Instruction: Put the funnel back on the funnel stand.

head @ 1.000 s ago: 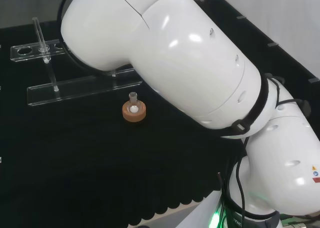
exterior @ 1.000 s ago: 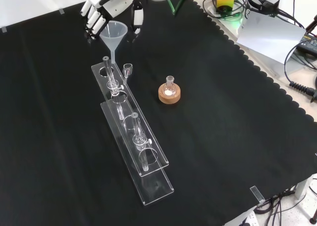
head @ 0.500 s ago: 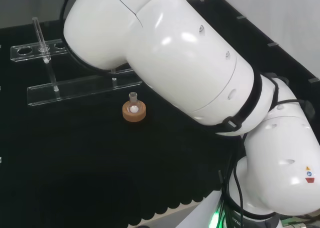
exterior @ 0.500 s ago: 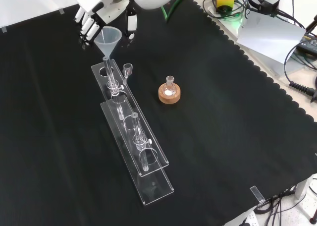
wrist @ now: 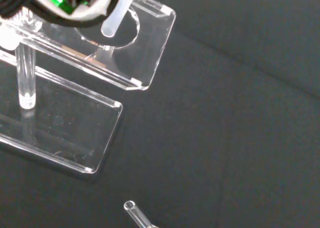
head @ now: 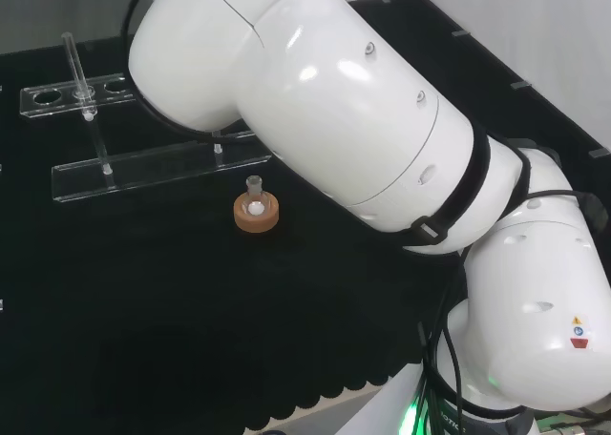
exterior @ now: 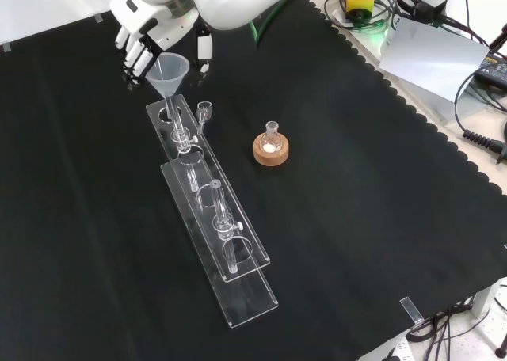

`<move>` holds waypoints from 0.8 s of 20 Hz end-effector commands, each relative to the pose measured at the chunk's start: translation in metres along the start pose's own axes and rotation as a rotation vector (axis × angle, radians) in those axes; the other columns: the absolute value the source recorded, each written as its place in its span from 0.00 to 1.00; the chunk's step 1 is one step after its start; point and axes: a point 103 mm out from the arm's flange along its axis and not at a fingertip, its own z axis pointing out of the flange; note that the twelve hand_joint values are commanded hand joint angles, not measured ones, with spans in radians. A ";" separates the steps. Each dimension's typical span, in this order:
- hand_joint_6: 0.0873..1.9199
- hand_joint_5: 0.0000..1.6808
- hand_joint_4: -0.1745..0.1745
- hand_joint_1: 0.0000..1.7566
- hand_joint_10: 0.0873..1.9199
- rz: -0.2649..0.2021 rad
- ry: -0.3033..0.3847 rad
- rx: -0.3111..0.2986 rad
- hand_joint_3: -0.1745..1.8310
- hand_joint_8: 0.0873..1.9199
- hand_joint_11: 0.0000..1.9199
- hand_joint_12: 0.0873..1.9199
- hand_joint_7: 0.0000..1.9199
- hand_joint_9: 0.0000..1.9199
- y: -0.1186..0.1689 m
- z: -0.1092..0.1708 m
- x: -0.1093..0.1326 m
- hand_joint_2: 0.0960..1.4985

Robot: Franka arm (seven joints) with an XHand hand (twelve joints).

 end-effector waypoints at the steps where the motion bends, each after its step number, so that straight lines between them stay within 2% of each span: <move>1: 0.30 0.33 0.42 0.50 0.20 -0.013 0.010 0.005 0.40 0.30 0.30 0.65 0.25 0.46 0.003 0.008 0.003 0.41; 3: 0.27 0.29 0.39 0.50 0.20 -0.020 0.012 0.006 0.40 0.30 0.30 0.65 0.23 0.45 0.005 0.011 0.005 0.41; 6: 0.16 0.23 0.36 0.49 0.22 -0.027 0.015 0.011 0.40 0.32 0.27 0.66 0.19 0.41 0.007 0.013 0.005 0.41; 9: 0.03 0.14 0.32 0.46 0.26 -0.035 0.019 0.027 0.39 0.32 0.22 0.68 0.09 0.30 0.009 0.015 0.005 0.40; 12: 0.00 0.03 0.34 0.41 0.33 -0.041 0.031 0.041 0.35 0.21 0.15 0.71 0.01 0.15 0.008 0.016 0.003 0.39; 14: 0.00 0.01 0.36 0.37 0.35 -0.042 0.034 0.033 0.32 0.11 0.13 0.72 0.00 0.09 0.006 0.016 0.002 0.39; 16: 0.00 0.00 0.36 0.34 0.37 -0.041 0.037 0.019 0.27 0.06 0.11 0.72 0.00 0.06 0.000 0.014 0.002 0.40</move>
